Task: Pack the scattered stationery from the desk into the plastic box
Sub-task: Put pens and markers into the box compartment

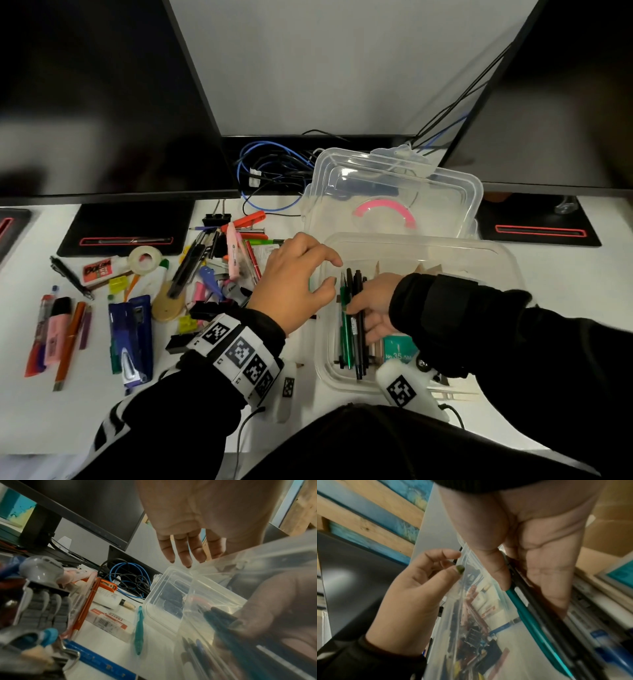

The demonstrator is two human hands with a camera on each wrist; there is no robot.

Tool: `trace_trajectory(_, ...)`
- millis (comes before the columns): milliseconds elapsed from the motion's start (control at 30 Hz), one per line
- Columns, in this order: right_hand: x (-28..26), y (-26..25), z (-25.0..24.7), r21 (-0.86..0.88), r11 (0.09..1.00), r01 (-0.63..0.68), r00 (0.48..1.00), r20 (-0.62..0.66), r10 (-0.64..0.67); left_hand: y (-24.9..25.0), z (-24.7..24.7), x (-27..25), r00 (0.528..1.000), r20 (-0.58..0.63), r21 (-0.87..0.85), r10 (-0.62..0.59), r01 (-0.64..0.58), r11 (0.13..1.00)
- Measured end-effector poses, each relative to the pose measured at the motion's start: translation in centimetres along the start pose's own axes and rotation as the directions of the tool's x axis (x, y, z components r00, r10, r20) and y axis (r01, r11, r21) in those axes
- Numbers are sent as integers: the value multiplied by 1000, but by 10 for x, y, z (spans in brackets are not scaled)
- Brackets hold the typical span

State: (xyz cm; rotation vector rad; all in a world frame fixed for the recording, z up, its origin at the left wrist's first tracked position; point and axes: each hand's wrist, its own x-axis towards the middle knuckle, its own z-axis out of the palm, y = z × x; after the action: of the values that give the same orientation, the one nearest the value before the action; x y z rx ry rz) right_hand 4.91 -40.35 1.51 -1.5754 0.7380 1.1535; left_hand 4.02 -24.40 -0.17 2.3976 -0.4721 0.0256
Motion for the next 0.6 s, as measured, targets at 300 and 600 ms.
trace_trajectory(300, 10, -9, 7, -125, 987, -102, 993, -69, 94, -4, 1, 7, 997, 63, -66, 41, -37, 997)
trace_trajectory(600, 0, -20, -10, -360, 929, -82, 979, -204, 7, -10, 5, 7, 997, 70, -103, 35, -28, 994)
